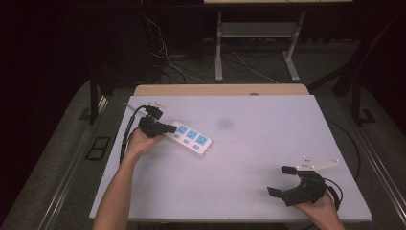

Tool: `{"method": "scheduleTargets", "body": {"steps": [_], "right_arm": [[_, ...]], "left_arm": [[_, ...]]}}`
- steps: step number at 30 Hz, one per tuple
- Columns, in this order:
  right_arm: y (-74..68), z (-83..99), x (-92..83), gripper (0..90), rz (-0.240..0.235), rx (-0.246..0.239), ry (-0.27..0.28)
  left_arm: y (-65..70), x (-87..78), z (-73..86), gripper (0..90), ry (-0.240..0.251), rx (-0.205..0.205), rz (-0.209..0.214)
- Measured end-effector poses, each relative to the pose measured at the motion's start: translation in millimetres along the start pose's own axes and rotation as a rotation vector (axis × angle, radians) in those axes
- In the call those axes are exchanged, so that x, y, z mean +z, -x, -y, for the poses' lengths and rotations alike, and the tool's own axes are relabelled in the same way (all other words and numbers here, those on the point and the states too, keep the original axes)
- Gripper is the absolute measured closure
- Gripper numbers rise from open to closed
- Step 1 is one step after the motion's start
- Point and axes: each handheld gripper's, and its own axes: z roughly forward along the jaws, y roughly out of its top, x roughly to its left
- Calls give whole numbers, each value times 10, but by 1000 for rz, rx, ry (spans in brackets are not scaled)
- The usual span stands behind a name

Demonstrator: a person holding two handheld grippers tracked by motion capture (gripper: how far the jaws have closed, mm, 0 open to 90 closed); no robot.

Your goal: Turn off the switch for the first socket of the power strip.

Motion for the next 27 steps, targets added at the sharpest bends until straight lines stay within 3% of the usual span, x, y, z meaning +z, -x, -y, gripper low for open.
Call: {"method": "scheduleTargets", "body": {"steps": [27], "right_arm": [[-5, 5, -9, 8, 2, -3, -2]], "left_arm": [[-4, 122, 26, 896, -45, 9, 17]]}}
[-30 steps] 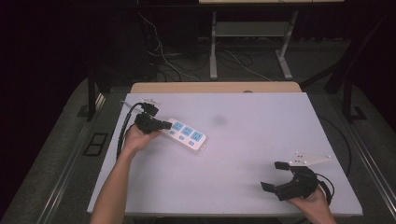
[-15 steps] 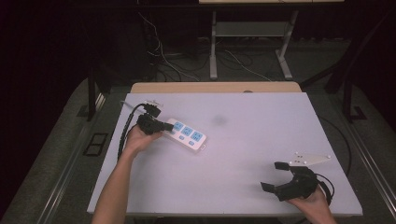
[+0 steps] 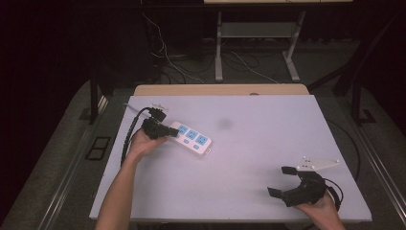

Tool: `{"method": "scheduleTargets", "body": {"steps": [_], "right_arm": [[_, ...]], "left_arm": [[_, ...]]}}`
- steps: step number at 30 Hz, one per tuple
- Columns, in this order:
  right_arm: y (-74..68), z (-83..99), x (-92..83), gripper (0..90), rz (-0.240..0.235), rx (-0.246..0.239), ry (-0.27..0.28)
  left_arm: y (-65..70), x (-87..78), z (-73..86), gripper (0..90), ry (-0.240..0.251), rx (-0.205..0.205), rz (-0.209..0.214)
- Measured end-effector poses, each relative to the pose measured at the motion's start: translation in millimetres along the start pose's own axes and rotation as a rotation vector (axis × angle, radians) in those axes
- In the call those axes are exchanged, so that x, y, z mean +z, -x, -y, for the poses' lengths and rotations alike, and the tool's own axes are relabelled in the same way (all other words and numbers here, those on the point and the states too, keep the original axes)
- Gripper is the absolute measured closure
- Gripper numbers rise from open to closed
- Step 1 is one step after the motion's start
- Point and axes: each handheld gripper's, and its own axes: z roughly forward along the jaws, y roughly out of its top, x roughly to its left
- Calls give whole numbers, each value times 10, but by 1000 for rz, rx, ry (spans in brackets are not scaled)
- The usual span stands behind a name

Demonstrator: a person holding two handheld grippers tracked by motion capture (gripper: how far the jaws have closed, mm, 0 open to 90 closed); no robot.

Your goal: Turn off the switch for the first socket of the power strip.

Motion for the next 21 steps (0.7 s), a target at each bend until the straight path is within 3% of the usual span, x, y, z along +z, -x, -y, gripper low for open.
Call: {"method": "scheduleTargets", "body": {"steps": [7, 12, 21], "right_arm": [[1, 0, -6, 8, 0, -1, 0], [-7, 2, -16, 8, 2, -6, 3], [-15, 0, -25, 8, 3, -8, 4]], "left_arm": [[-13, -1, 9, 898, 4, 2, -1], [-51, 0, 31, 900, 19, -28, 25], [-31, 7, 33, 900, 11, -22, 10]]}}
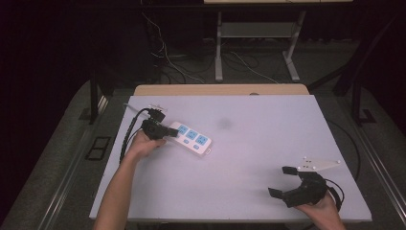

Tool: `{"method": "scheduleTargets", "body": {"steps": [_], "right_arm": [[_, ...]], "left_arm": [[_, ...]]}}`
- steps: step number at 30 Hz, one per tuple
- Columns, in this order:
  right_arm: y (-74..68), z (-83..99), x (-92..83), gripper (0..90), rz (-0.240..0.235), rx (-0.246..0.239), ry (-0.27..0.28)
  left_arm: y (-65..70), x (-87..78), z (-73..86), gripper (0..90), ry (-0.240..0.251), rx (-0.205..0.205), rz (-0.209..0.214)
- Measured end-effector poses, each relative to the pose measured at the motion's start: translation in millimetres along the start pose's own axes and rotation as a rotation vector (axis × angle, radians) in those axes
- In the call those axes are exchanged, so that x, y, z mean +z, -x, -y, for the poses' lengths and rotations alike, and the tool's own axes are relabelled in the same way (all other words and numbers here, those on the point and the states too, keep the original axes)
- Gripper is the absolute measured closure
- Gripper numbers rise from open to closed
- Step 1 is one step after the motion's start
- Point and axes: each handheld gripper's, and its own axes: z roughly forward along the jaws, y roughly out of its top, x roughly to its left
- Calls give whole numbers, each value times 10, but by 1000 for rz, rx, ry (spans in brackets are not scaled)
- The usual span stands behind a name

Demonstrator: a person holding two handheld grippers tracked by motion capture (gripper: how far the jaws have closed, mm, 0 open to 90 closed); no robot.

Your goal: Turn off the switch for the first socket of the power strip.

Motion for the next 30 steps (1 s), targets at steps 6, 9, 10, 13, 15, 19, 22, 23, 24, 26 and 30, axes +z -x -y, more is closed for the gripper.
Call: {"method": "scheduleTargets", "body": {"steps": [6, 9, 10, 13, 15, 19, 22, 23, 24, 26, 30], "right_arm": [[7, 0, -4, 8, 1, 0, 2], [7, -1, -3, 8, 3, 0, 2], [7, -1, -3, 8, 3, 0, 2], [11, 0, -5, 8, 4, 0, 4], [12, 1, -8, 8, 6, 1, 5], [17, 0, -14, 8, 8, 5, 7], [20, -1, -16, 8, 9, 7, 8], [20, -1, -17, 8, 9, 7, 8], [19, -2, -17, 8, 10, 7, 9], [21, -3, -19, 8, 11, 7, 12], [27, -2, -20, 8, 12, 7, 13]], "left_arm": [[30, -1, -8, 900, -5, 15, -20], [47, 0, -16, 900, -10, 17, -32], [50, -1, -20, 900, -12, 21, -36], [60, 0, -27, 899, -16, 19, -40], [64, 1, -28, 899, -17, 19, -42], [86, 2, -39, 899, -25, 27, -57], [95, -18, -47, 899, -10, 33, -59], [99, -34, -56, 899, -9, 34, -72], [99, -40, -52, 899, -19, 44, -81], [87, -71, -43, 898, -3, 33, -80], [73, -170, -41, 898, 44, 25, -85]]}}
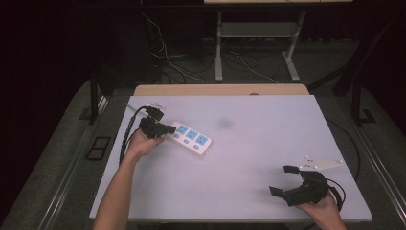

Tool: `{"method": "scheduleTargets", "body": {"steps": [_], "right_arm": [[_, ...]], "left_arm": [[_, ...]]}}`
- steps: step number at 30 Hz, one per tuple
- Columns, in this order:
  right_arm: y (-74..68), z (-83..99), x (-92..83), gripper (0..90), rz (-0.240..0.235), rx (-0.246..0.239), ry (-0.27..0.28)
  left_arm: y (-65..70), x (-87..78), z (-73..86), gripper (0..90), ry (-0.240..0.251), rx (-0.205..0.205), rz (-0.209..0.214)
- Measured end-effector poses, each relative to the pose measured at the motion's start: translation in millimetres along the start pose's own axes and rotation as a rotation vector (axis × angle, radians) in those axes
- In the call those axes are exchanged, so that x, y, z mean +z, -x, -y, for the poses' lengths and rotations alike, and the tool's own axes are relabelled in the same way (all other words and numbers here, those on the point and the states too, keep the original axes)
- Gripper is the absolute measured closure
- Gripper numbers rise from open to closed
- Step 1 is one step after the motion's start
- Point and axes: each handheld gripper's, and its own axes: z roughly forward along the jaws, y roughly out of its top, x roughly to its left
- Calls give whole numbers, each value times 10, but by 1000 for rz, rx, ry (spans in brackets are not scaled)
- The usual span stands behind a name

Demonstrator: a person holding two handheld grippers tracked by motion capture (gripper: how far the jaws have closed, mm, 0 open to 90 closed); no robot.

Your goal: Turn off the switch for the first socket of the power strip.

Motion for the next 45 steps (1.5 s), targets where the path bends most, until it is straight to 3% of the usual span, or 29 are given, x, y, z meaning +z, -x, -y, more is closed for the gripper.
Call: {"method": "scheduleTargets", "body": {"steps": [8, 16, 19, 26, 31, 38, 45], "right_arm": [[3, 0, 0, 8, 2, 3, 2], [-3, -4, 0, 8, 1, 4, 3], [-6, -5, 3, 8, 2, 2, 2], [-6, -5, -1, 8, 3, 6, 5], [-9, -6, 1, 8, 3, 2, 5], [-8, -6, 0, 8, 4, 4, 6], [-10, -7, 2, 8, 5, 4, 5]], "left_arm": [[24, -212, 40, 880, 74, -16, -14], [44, -401, 152, 785, 125, -39, -12], [57, -477, 190, 712, 147, -51, -6], [138, -675, 314, 409, 239, -88, 16], [195, -764, 411, 285, 275, -83, 31], [306, -837, 530, 160, 305, -68, 44], [460, -873, 653, 102, 326, -35, 72]]}}
